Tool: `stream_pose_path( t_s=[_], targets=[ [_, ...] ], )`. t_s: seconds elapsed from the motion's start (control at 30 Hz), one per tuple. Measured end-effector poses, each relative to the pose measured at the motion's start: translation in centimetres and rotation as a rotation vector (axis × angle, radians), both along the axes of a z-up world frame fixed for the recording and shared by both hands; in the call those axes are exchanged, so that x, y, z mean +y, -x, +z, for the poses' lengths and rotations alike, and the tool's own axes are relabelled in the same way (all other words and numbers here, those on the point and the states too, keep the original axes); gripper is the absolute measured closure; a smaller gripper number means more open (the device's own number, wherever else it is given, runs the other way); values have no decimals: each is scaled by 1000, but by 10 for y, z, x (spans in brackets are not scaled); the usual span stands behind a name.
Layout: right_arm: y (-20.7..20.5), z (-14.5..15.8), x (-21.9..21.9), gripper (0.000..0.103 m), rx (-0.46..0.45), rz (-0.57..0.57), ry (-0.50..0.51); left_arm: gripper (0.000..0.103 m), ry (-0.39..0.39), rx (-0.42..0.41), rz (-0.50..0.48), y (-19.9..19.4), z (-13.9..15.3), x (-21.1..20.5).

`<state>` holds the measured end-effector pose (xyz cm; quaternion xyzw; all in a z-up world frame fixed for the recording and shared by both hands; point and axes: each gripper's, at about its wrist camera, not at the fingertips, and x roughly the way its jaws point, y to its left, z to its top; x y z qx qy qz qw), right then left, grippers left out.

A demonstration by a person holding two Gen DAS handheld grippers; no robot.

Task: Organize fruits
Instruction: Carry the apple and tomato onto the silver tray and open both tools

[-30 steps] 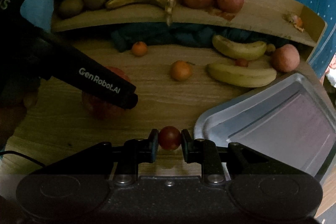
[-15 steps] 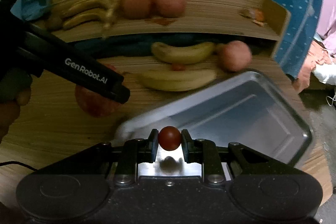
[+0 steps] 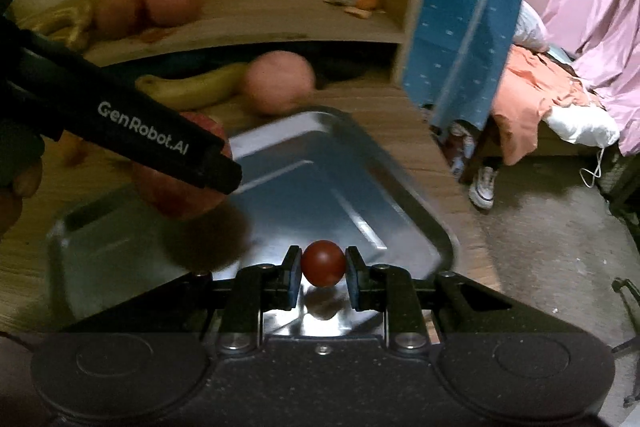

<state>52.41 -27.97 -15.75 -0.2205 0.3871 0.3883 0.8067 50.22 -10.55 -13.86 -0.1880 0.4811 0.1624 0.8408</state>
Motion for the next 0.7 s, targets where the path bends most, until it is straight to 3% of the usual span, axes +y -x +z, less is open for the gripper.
stream_pose_path(
  t_s=[0.23,0.7],
  targets=[
    [-20,-7,-8,79,10,25,-3,30,5,25,-13,-28,-10,-14],
    [-32,-18,-5,78,42,37,13,30,-11,47,3,-39,-14,-17]
  ],
)
